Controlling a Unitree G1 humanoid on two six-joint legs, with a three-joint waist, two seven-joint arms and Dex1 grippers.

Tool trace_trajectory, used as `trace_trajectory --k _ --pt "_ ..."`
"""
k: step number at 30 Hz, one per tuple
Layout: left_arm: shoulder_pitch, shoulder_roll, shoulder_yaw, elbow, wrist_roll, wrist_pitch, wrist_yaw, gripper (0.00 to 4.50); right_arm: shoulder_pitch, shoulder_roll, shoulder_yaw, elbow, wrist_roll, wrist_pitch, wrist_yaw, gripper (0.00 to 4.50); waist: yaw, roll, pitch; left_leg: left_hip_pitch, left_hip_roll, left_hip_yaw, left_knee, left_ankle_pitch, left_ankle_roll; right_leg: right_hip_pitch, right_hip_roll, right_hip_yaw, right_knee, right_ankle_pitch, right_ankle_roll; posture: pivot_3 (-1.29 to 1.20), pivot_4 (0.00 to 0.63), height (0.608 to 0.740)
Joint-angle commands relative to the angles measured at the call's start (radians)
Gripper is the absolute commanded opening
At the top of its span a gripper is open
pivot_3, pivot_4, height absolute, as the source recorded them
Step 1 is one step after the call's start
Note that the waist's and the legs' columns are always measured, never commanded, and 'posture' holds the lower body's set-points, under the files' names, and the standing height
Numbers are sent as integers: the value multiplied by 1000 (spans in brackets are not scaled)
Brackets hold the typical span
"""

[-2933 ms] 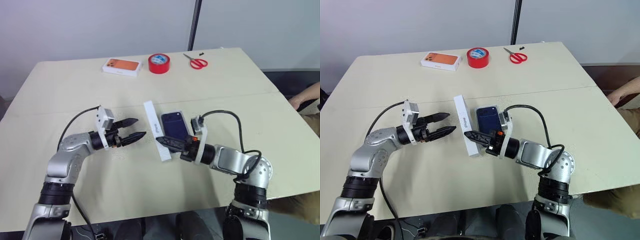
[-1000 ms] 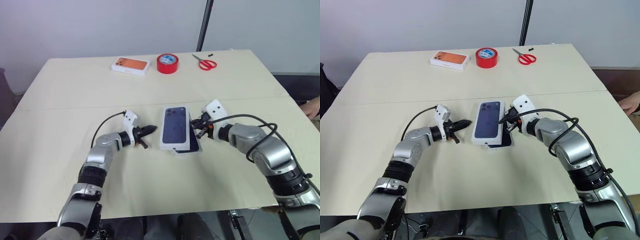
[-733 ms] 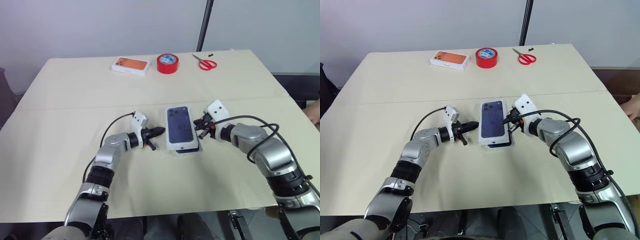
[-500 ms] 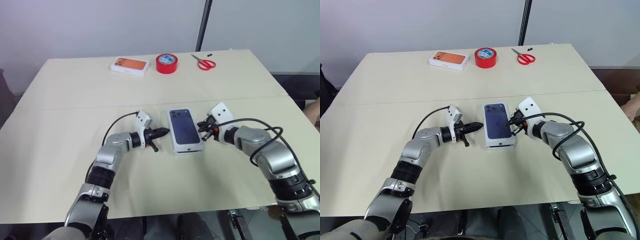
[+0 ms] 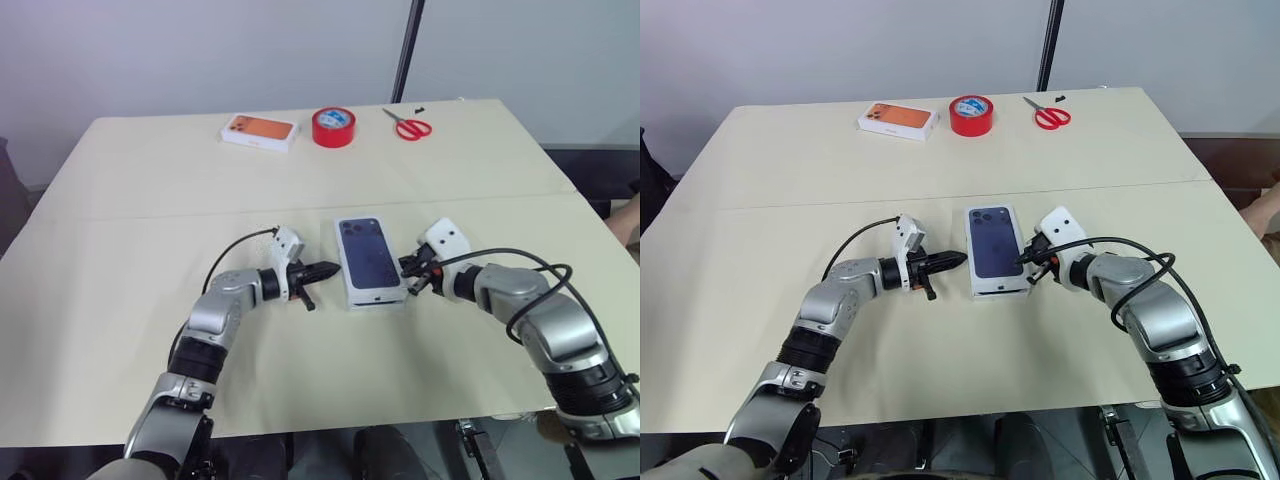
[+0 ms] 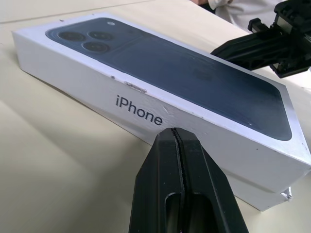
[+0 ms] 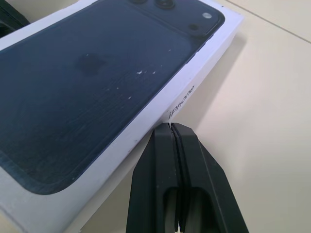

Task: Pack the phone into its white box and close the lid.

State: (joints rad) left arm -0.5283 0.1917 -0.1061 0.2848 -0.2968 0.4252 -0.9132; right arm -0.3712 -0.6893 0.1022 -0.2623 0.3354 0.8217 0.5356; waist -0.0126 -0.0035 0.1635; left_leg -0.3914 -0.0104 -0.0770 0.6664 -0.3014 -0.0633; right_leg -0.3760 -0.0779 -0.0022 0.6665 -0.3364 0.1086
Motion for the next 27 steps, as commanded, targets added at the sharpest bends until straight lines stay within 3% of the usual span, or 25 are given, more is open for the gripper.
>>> trace_trajectory --k 1,14,19,23,27 --pt "-1 -19 -22 -55 -20 11 -4 0 -3 -8 -21 -54 -4 -4 18 31 1 0 0 0 0 0 0 0 0 0 0 0 0 0 0 0 150 740" --pt "65 22 -45 -165 -25 62 -33 0 65 -15 -65 -170 42 2 92 31 -1 0 0 0 0 0 0 0 0 0 0 0 0 0 0 0 150 740" --pt "80 39 -40 -164 -25 65 -34 0 90 -48 -21 -141 -33 -35 88 31 -1 0 0 0 0 0 0 0 0 0 0 0 0 0 0 0 150 740" --pt "61 45 -12 -144 -29 61 -18 0 81 -55 -15 -109 -84 -50 73 31 -1 0 0 0 0 0 0 0 0 0 0 0 0 0 0 0 150 740" --pt "3 22 49 -131 -75 85 21 0 38 -12 -91 -82 -61 -68 50 31 0 0 0 0 0 0 0 0 0 0 0 0 0 0 0 0 150 740"
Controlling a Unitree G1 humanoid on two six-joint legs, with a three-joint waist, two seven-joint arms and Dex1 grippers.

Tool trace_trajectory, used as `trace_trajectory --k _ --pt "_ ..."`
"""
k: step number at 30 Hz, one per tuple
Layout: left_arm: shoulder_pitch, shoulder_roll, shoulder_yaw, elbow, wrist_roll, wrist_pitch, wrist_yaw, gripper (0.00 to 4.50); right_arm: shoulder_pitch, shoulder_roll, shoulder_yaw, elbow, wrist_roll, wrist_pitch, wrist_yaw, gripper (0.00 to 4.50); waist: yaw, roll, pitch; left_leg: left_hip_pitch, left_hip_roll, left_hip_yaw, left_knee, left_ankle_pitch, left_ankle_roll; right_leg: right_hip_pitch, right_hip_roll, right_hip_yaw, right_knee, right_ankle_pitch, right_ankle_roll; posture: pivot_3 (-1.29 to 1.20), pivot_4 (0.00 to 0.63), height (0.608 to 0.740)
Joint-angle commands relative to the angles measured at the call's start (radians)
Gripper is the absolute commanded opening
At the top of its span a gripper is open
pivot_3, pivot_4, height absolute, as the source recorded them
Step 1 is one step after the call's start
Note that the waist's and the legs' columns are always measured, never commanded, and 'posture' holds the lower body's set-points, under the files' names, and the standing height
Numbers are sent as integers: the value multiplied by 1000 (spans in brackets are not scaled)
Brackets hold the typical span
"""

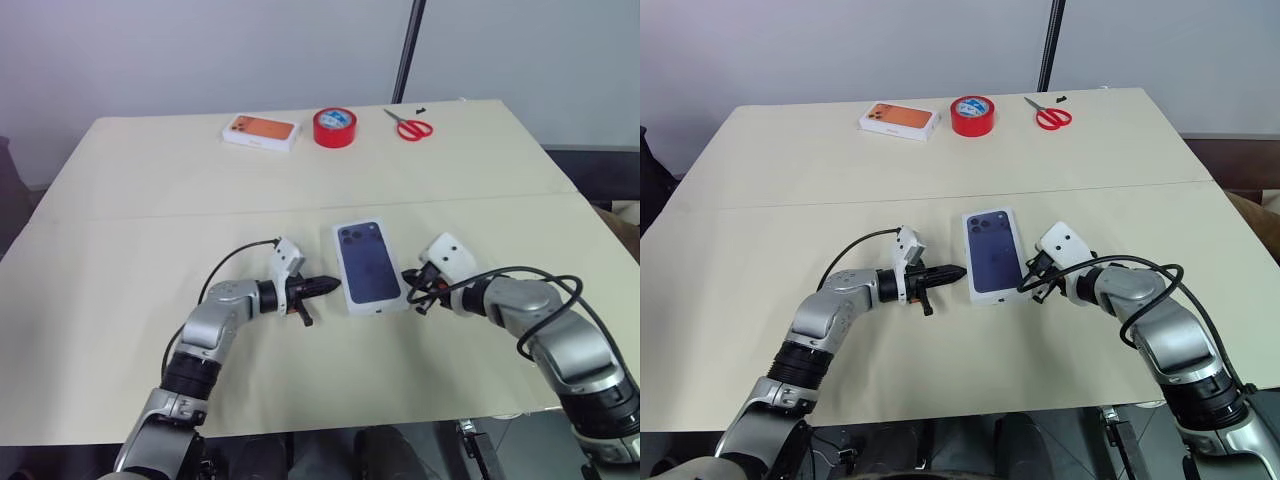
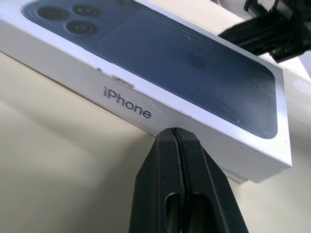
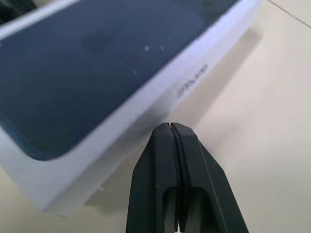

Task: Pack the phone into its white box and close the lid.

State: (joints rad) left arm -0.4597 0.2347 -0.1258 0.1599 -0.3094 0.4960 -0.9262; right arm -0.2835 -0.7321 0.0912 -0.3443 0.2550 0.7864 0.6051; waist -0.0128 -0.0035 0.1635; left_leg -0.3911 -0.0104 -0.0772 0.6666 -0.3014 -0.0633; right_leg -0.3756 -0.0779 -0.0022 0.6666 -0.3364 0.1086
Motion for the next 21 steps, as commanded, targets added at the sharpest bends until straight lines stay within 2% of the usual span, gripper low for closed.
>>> trace_trajectory --k 1,4,8,11,14,18,21 --pt "-89 -35 92 -5 -86 31 54 0 -63 46 -105 5 38 -31 -22 31 0 0 0 0 0 0 0 0 0 0 0 0 0 0 0 0 150 740" --pt "-183 -91 131 14 -121 53 120 0 -96 98 -152 26 75 -41 -30 31 2 -1 0 0 0 -1 1 0 0 0 0 0 0 0 0 0 150 740" --pt "-231 -126 64 94 -43 -34 131 0 -131 151 -159 33 104 -54 -24 31 0 0 0 0 -1 -1 0 0 0 1 0 -1 -1 0 0 0 150 740" --pt "-234 -113 -20 200 79 -147 157 0 -107 148 -97 19 76 -61 -6 31 -4 -1 0 1 -1 0 0 0 0 1 0 -1 -1 0 0 0 150 740" --pt "-233 -128 -27 271 106 -149 203 0 -55 147 -38 17 44 -73 -1 31 -4 -1 0 1 -1 -1 0 0 0 1 0 -1 0 0 0 0 150 740" --pt "-185 -106 -85 268 158 -179 177 0 23 58 103 24 -75 -103 29 31 0 -1 -2 2 -2 0 0 0 0 2 -1 -1 0 0 0 0 150 740" --pt "-162 -104 -83 233 145 -169 166 0 30 58 105 28 -82 -100 21 31 0 -3 -3 5 -2 -2 0 0 0 7 0 -1 -2 0 0 0 150 740"
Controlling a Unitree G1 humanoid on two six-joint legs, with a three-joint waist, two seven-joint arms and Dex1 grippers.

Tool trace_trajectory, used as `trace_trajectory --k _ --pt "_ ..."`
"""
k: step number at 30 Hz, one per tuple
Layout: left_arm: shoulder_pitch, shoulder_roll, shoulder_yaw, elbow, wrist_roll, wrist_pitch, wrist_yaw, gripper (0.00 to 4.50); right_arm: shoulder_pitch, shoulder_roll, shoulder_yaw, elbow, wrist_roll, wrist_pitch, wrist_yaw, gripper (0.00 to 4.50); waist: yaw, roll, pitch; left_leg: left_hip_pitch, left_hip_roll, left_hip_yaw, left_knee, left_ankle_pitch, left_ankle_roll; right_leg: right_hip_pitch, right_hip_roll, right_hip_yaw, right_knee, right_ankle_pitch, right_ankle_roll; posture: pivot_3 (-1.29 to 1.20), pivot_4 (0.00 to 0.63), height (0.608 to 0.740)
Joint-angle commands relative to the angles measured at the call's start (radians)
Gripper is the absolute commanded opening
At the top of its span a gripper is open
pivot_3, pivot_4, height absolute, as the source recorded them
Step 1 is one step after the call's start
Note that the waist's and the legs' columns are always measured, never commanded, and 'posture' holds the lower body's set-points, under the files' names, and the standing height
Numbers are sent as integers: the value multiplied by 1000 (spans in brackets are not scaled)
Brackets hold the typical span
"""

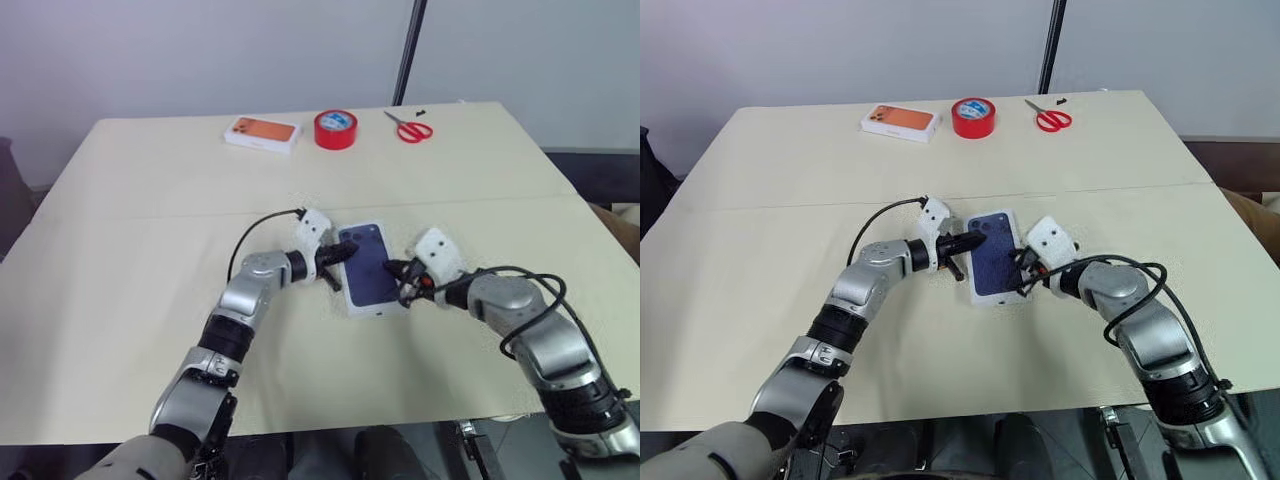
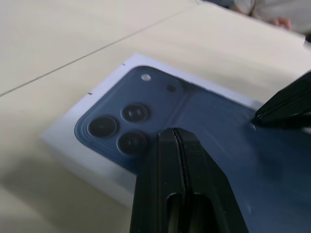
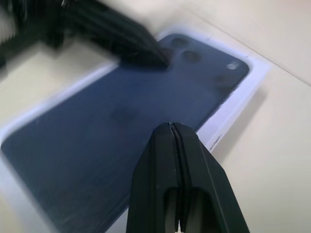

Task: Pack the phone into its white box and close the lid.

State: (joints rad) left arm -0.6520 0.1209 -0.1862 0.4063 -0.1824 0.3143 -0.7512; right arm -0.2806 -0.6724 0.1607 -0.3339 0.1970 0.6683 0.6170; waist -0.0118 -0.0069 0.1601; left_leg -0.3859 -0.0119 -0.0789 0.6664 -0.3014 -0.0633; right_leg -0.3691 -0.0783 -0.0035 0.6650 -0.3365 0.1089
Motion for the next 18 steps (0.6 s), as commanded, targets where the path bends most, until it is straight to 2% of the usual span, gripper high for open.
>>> trace_trajectory --k 1,2,4,5,7,9,10,12,14,18 --pt "35 10 -15 -23 -1 27 -28 0 19 8 23 21 -18 22 6 31 -1 0 0 0 0 0 0 0 0 0 0 0 0 0 0 0 150 740" --pt "37 10 -8 -32 -19 46 -44 0 11 17 11 25 -10 26 4 31 -1 0 0 2 0 0 0 0 0 2 0 0 0 0 0 0 150 740" --pt "33 10 16 -40 -42 67 -48 548 -11 49 -37 29 34 49 3 0 -1 0 0 4 0 0 -1 0 0 4 0 0 0 0 0 0 150 740" --pt "29 15 23 -46 -49 74 -54 891 -23 66 -65 29 58 60 2 258 -1 0 0 4 0 0 -1 0 0 4 0 0 0 0 0 0 150 740" --pt "20 32 44 -50 -48 45 -46 1857 -53 98 -123 40 91 72 -11 925 -1 0 0 5 0 0 -1 0 0 4 0 0 0 0 0 0 150 740" --pt "14 56 65 -59 -61 40 -59 2831 -68 114 -165 46 124 91 -10 1867 -3 0 0 4 0 0 -1 0 0 3 0 0 0 0 0 0 150 740" --pt "12 65 71 -62 -67 42 -64 3454 -71 115 -174 46 133 98 -8 2479 -3 0 0 4 1 0 -1 0 0 2 0 1 0 0 0 0 150 740" --pt "16 111 104 -102 -94 49 -91 4323 -84 118 -213 40 157 93 -9 3388 -5 0 0 2 1 1 -1 0 0 0 1 1 0 0 0 0 150 740" --pt "35 172 143 -156 -127 62 -121 4500 -93 115 -264 27 201 97 1 4432 -6 0 1 -2 1 1 -1 0 0 -4 1 1 1 0 0 0 150 740" --pt "126 274 185 -289 -212 148 -200 4500 -65 59 -304 25 228 92 46 4432 -5 1 1 -3 2 1 -1 0 -1 -5 0 1 0 0 0 0 150 740"
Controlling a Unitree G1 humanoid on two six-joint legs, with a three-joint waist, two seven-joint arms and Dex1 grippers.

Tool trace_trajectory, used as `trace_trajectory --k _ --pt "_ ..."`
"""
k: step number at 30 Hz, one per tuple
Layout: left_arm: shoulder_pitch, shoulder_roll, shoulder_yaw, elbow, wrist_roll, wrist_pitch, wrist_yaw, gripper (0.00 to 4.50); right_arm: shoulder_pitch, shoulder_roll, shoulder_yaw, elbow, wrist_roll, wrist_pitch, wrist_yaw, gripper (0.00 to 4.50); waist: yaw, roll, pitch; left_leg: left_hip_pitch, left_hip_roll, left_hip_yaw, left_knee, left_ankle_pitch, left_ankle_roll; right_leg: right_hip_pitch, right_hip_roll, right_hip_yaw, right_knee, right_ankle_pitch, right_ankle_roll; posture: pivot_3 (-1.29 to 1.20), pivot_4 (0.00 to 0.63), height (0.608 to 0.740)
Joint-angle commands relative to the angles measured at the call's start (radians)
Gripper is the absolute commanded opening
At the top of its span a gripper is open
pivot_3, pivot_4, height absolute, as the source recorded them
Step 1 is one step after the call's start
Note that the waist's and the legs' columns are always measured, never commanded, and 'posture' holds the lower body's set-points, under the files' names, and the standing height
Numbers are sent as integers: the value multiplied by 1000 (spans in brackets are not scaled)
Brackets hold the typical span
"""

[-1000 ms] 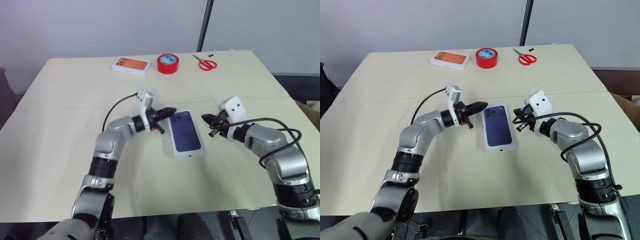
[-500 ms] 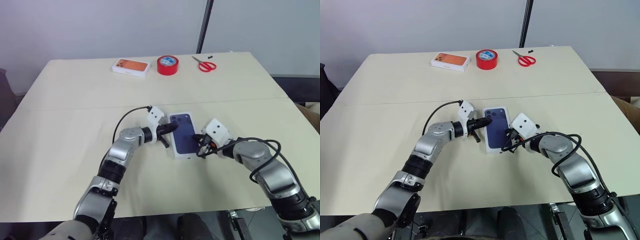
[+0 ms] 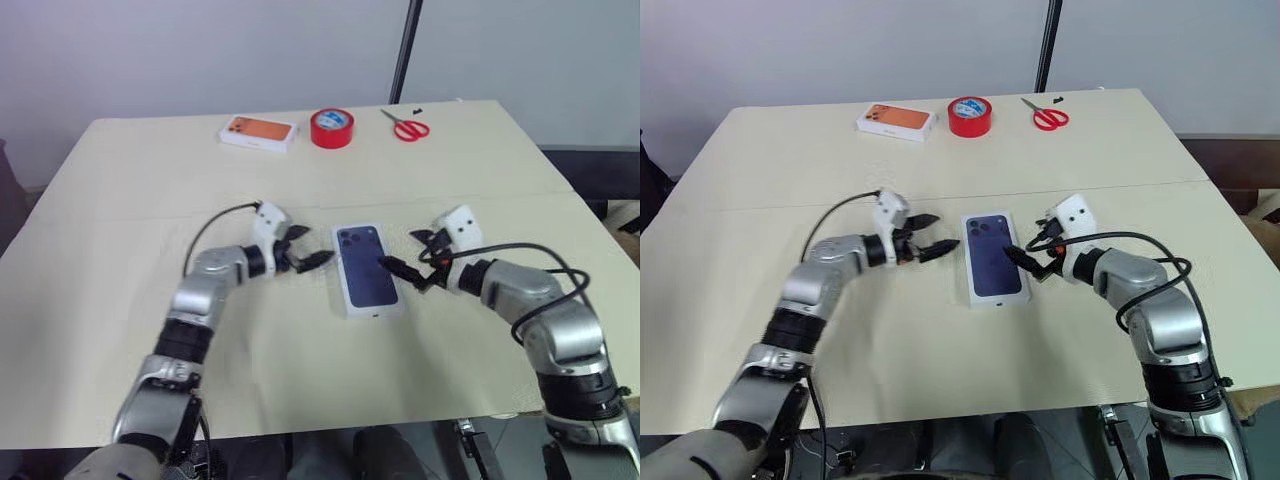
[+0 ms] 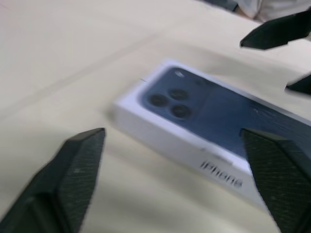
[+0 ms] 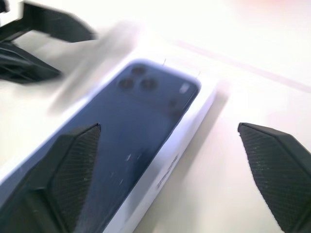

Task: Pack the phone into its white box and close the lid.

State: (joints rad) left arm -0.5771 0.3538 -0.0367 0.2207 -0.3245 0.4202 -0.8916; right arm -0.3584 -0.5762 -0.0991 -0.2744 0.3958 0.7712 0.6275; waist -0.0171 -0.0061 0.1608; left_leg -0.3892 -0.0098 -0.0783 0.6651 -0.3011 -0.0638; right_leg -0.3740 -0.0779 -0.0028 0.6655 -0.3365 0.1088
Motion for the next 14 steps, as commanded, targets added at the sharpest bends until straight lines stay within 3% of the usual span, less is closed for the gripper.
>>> trace_trajectory --k 1,8,14 --pt "78 62 50 -127 -81 34 -72 4500 32 -54 -47 -37 29 -22 51 4432 2 0 0 0 0 0 0 0 0 0 0 0 0 0 0 0 150 740" --pt "254 213 141 -222 -116 63 -79 4500 173 -131 -118 -96 77 -48 130 4432 4 1 0 0 1 0 0 -2 4 1 -1 0 0 0 0 0 150 740" --pt "348 266 251 -236 -125 27 -35 4500 263 -205 -179 -53 54 -102 153 4432 4 1 1 0 2 0 0 -3 5 1 -1 0 0 0 0 0 150 740"
